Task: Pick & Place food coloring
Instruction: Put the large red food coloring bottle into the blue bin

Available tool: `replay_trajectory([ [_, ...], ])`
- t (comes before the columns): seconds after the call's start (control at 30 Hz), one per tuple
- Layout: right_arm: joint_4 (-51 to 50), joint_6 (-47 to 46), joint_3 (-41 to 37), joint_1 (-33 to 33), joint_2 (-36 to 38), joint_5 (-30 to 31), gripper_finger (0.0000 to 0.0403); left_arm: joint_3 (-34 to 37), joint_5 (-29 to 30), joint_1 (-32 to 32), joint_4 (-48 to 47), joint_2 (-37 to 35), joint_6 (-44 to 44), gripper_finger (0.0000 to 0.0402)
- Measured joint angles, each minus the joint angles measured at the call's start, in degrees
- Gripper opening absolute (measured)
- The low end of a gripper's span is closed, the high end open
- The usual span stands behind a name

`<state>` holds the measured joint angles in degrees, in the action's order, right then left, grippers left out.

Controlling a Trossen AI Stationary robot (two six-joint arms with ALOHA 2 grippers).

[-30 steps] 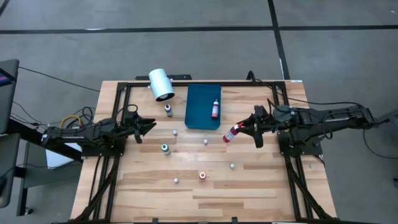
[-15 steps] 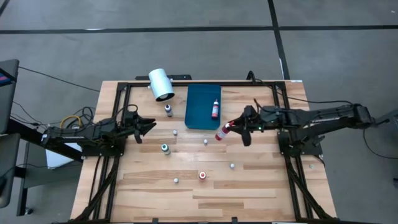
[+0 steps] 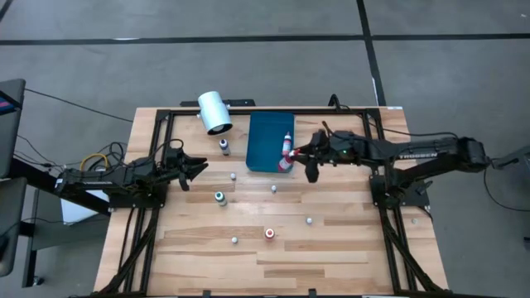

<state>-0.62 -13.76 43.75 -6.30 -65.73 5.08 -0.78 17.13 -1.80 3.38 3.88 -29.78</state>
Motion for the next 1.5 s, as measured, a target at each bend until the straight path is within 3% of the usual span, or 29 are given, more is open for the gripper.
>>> replay_trajectory([
  [0.17, -7.9, 6.3, 7.4, -2.2, -5.4, 2.5, 0.0107, 0.0, 0.0, 0.0, 0.0, 0.0, 0.0, 0.0136],
  [0.5, -12.9, 15.3, 19.3, -8.2, -14.1, 2.6, 0.0107, 0.0, -0.1, 0.0, 0.0, 0.0, 0.0, 0.0136],
  [0.87, -21.6, 18.3, 29.9, -13.9, -21.9, 2.7, 0.0107, 0.0, -0.1, 0.0, 0.0, 0.0, 0.0, 0.0136],
  [1.5, -25.4, 18.8, 31.0, -15.4, -23.7, 2.6, 0.0108, 0.0, 0.0, 0.0, 0.0, 0.0, 0.0, 0.0136],
])
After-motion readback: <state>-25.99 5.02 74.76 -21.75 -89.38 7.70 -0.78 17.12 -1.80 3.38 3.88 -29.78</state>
